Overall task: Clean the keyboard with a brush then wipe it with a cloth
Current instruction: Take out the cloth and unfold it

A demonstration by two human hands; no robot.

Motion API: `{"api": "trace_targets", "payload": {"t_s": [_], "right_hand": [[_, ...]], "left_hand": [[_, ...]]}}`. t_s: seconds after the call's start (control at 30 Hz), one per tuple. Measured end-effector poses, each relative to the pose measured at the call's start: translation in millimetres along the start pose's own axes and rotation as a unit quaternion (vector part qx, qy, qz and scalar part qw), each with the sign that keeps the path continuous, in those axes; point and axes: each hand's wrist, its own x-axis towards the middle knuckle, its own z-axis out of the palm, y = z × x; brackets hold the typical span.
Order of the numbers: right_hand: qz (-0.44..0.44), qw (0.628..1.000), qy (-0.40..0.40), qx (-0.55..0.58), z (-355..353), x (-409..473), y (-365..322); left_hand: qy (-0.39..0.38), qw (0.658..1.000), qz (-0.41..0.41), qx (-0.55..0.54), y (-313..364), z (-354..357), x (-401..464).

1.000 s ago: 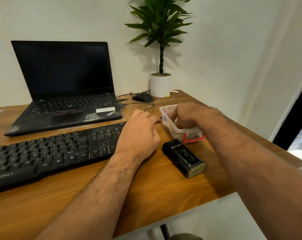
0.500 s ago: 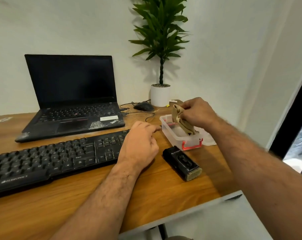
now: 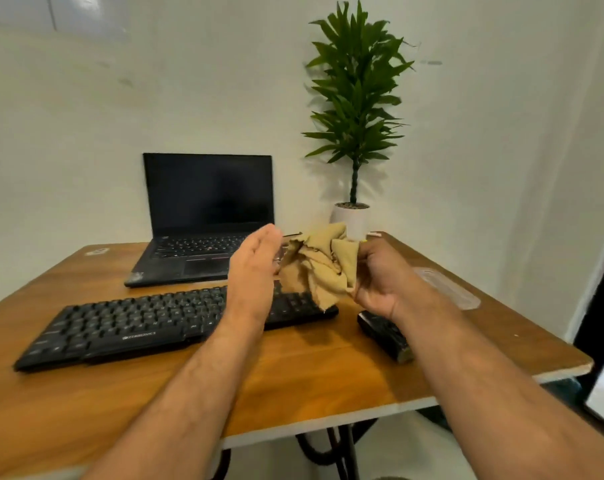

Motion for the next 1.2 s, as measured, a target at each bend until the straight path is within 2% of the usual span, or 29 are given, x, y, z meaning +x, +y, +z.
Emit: {"api": "trace_targets", "payload": {"t_s": [0.1, 0.23, 0.3, 0.37, 0.47, 0.6, 0.63, 0.77, 0.9, 0.97, 1.07, 1.2], "right_hand": [[0.043, 0.999, -0.016, 0.005, 17.1, 0.5, 30.6], [0.100, 0.995, -0.014, 0.006, 35.5, 8.9, 59.6], [0.111, 0.994, -0.013, -0.003, 45.9, 14.1, 70.9], [0.116, 0.993, -0.017, -0.001, 54.2, 19.5, 80.0], [0.129, 0.991, -0.037, 0.020, 62.1, 25.8, 89.6], [0.134, 0.988, -0.067, 0.038, 68.4, 30.1, 100.6], [0.134, 0.988, -0.069, 0.041, 69.5, 33.0, 103.7], [0.134, 0.988, -0.076, 0.008, 77.1, 43.8, 109.3], [0.103, 0.989, -0.089, -0.058, 82.6, 48.7, 114.2], [0.091, 0.987, -0.102, -0.080, 84.0, 50.9, 116.9], [0.066, 0.988, -0.098, -0.101, 85.5, 54.4, 117.5], [0.022, 0.988, -0.078, -0.130, 84.6, 56.8, 117.6]], "left_hand": [[-0.045, 0.992, -0.105, 0.043, 8.8, -25.1, 0.7], [-0.066, 0.985, -0.122, 0.105, 6.7, -62.3, -0.5], [-0.058, 0.979, -0.101, 0.168, 8.9, -77.6, -1.0], [-0.030, 0.960, -0.048, 0.275, 8.8, -88.7, -0.8], [0.010, 0.910, 0.048, 0.411, 6.7, -98.8, -1.9], [-0.021, 0.839, 0.128, 0.529, 11.7, -108.5, -0.3], [-0.024, 0.829, 0.138, 0.541, 12.3, -111.1, 0.3], [-0.023, 0.848, 0.120, 0.515, 15.2, -116.2, 3.8], [-0.027, 0.805, 0.073, 0.588, 11.6, -117.9, 12.7], [-0.018, 0.817, 0.050, 0.575, 9.2, -119.4, 17.6], [-0.002, 0.882, 0.009, 0.472, 7.8, -129.1, 24.1], [0.038, 0.959, -0.050, 0.276, 7.6, -142.8, 26.3]]}}
